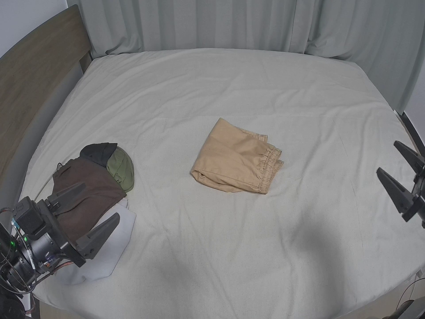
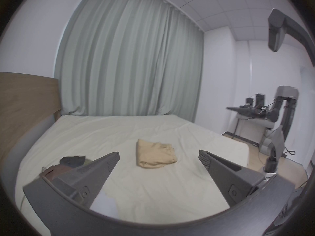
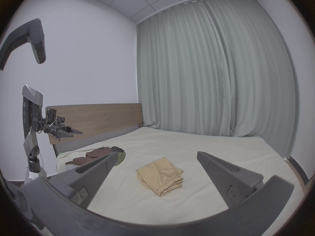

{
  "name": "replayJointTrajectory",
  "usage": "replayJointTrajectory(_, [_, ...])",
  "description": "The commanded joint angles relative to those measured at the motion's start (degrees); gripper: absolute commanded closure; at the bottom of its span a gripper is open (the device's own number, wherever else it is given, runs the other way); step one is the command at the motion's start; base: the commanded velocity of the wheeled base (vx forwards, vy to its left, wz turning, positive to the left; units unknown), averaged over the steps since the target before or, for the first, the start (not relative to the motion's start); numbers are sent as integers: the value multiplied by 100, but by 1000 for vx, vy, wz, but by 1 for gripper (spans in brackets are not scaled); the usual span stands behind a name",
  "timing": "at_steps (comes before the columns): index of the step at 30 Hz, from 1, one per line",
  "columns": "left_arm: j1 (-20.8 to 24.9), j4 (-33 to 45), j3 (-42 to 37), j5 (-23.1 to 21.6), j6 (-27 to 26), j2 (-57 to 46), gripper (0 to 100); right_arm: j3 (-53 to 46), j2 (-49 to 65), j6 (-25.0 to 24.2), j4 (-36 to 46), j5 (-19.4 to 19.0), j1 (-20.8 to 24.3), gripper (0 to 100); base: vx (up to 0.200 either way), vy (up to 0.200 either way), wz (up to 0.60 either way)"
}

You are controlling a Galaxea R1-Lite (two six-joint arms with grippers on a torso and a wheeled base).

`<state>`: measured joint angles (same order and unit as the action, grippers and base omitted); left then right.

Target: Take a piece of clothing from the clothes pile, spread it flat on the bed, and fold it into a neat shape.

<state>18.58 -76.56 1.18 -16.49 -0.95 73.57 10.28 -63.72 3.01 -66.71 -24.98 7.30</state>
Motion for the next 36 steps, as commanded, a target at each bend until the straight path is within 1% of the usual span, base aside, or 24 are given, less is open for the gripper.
replayJointTrajectory(1, [-188,677,-118,516,-98,-932,0,-360,1397,7,439,221,-238,0,0,0,0])
replayJointTrajectory(3, [-188,958,-109,770,-63,-1565,0,-439,1986,-29,738,257,-326,0,0,0,0])
replayJointTrajectory(4, [-188,967,-118,779,-63,-1591,0,-448,2013,-29,756,257,-326,0,0,0,0])
replayJointTrajectory(5, [-223,1169,-109,858,-63,-1925,0,-474,2399,-29,1054,301,-405,0,0,0,0])
replayJointTrajectory(8, [-434,1662,-109,999,-98,-2462,0,-518,3173,-29,1828,406,-510,0,0,0,0])
replayJointTrajectory(9, [-434,1662,-109,999,-98,-2462,0,-518,3173,-29,1828,406,-510,0,0,0,0])
replayJointTrajectory(10, [-513,2039,-92,1008,-98,-2804,0,-492,3674,-20,2382,468,-590,0,0,0,0])
replayJointTrajectory(11, [-522,2347,-66,1008,-98,-3103,0,-474,4017,-20,2760,476,-677,0,0,0,0])
replayJointTrajectory(14, [-539,3041,14,1025,-98,-3701,0,-483,4685,-20,3348,459,-818,0,0,0,0])
replayJointTrajectory(17, [-539,3665,93,1052,-89,-4334,0,-509,5256,-20,3726,459,-801,0,0,0,0])
replayJointTrajectory(19, [-548,3999,137,1113,-116,-4676,0,-518,5519,-29,3911,476,-783,0,0,0,0])
replayJointTrajectory(21, [-548,4105,137,1184,-116,-4826,0,-527,5616,-37,3981,476,-792,0,0,0,0])
replayJointTrajectory(22, [-548,4263,93,1298,-142,-5028,0,-615,5774,-29,4113,468,-792,0,0,0,0])
replayJointTrajectory(27, [-566,4571,-109,1315,-125,-5362,0,-1010,5915,-20,4166,503,-765,0,0,0,0])
replayJointTrajectory(28, [-601,4861,-118,1315,-98,-5555,0,-1028,6100,-46,4429,512,-748,0,0,0,0])
replayJointTrajectory(31, [-830,5379,-118,1298,-116,-6012,0,-1028,6372,-55,5159,538,-739,0,0,0,0])
replayJointTrajectory(35, [-1067,6100,-118,1263,-133,-6584,0,-1028,6372,-81,5379,802,-739,0,0,0,0])
replayJointTrajectory(36, [-1067,6100,-118,1263,-133,-6584,0,-1028,6372,-81,5379,802,-739,0,0,0,0])
